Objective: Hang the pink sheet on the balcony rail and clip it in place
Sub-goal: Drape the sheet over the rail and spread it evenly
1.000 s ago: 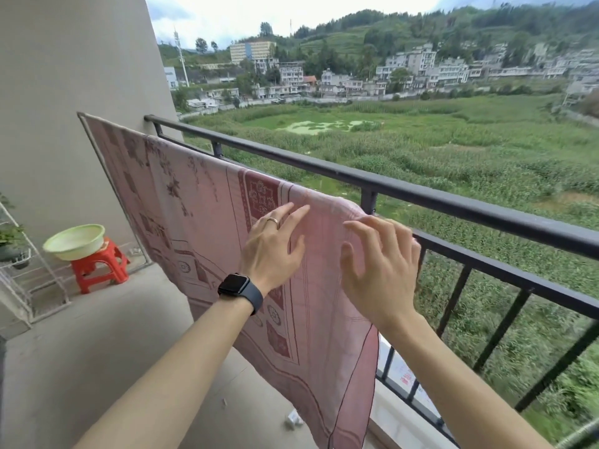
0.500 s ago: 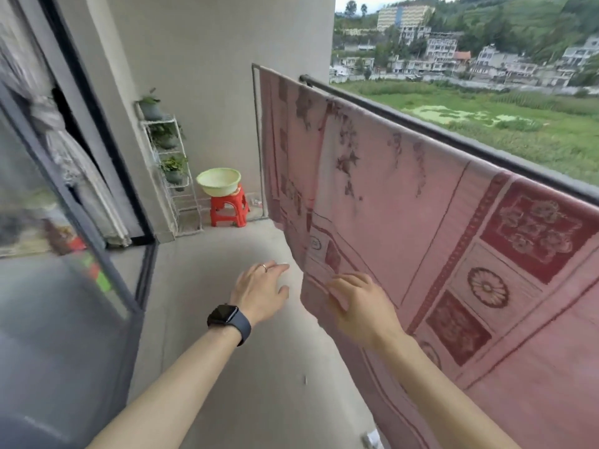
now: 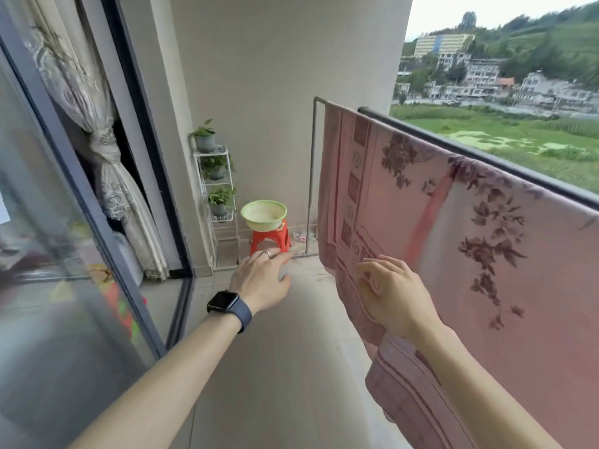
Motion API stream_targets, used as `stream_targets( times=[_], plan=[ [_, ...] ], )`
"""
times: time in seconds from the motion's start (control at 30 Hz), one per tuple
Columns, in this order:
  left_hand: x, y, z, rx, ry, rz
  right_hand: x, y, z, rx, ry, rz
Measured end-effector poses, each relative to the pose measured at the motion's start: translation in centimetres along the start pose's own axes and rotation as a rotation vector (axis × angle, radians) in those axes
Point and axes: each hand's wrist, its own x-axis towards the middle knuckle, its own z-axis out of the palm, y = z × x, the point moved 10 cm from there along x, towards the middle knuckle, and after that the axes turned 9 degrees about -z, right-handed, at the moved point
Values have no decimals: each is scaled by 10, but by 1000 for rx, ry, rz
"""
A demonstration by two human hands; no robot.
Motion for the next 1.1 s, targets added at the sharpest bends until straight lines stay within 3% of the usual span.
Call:
stream_targets(
  times=[0.17, 0.4, 0.7, 1.1],
  plan=[
    [131, 72, -64, 9, 56, 19, 121, 71, -78, -29, 129, -34],
    [303, 127, -54, 65, 104, 28, 264, 176, -76, -75, 128, -63],
    [511, 149, -35, 7, 132, 60, 434, 278, -48, -83, 111, -55],
    [688, 309, -22, -127, 115, 343, 529, 441, -103, -287, 152, 168]
  ],
)
